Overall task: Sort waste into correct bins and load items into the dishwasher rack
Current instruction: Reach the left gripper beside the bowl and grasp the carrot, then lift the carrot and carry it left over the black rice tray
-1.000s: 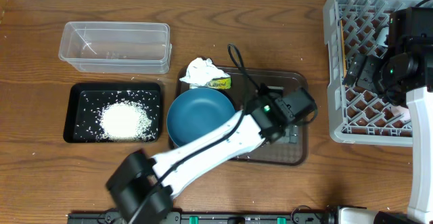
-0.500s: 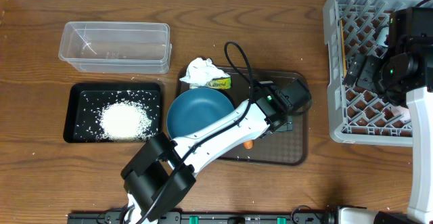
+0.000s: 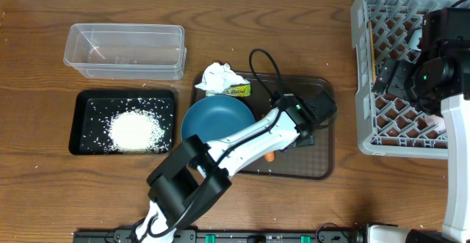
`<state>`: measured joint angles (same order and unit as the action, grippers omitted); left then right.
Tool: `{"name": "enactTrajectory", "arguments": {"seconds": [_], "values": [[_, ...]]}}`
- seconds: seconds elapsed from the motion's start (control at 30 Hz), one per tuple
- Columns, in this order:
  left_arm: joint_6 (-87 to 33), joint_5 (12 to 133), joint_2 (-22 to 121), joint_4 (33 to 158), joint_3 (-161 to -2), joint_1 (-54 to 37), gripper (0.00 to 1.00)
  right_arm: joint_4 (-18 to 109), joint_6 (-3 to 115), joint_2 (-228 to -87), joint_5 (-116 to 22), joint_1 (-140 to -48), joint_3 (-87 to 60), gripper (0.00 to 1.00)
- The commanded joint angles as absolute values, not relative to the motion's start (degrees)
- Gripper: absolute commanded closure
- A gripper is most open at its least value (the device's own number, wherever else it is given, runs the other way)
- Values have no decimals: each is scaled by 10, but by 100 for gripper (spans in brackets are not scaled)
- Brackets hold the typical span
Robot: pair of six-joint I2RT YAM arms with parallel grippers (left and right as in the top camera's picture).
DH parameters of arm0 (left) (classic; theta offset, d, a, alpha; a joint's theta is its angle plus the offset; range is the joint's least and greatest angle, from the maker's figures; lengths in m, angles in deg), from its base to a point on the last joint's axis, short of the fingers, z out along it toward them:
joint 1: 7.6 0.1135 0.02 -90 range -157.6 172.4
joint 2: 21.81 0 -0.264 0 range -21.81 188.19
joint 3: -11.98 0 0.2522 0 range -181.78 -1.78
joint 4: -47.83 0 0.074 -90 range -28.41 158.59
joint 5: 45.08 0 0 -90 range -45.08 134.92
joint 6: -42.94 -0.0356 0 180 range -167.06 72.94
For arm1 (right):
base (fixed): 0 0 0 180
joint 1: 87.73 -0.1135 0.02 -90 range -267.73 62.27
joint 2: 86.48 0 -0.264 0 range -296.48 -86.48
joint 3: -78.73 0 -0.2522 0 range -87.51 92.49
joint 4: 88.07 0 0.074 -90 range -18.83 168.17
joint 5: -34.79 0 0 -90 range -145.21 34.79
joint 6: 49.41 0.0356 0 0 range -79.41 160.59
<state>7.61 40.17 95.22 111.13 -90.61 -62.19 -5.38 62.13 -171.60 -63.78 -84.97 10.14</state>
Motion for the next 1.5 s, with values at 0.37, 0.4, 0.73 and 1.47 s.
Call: {"name": "enactTrajectory", "arguments": {"seconds": [0.37, 0.4, 0.73, 1.47], "values": [[96, 382, 982, 1116, -905, -626, 6, -54, 628, -1719, -638, -844, 99, 1], [96, 382, 985, 1116, -905, -626, 6, -54, 628, -1719, -638, -844, 99, 1], [96, 374, 992, 1113, -901, -631, 6, -54, 628, -1719, -638, -844, 99, 1], [125, 366, 1026, 1103, -901, -655, 10, -54, 628, -1719, -638, -844, 99, 1]]}}
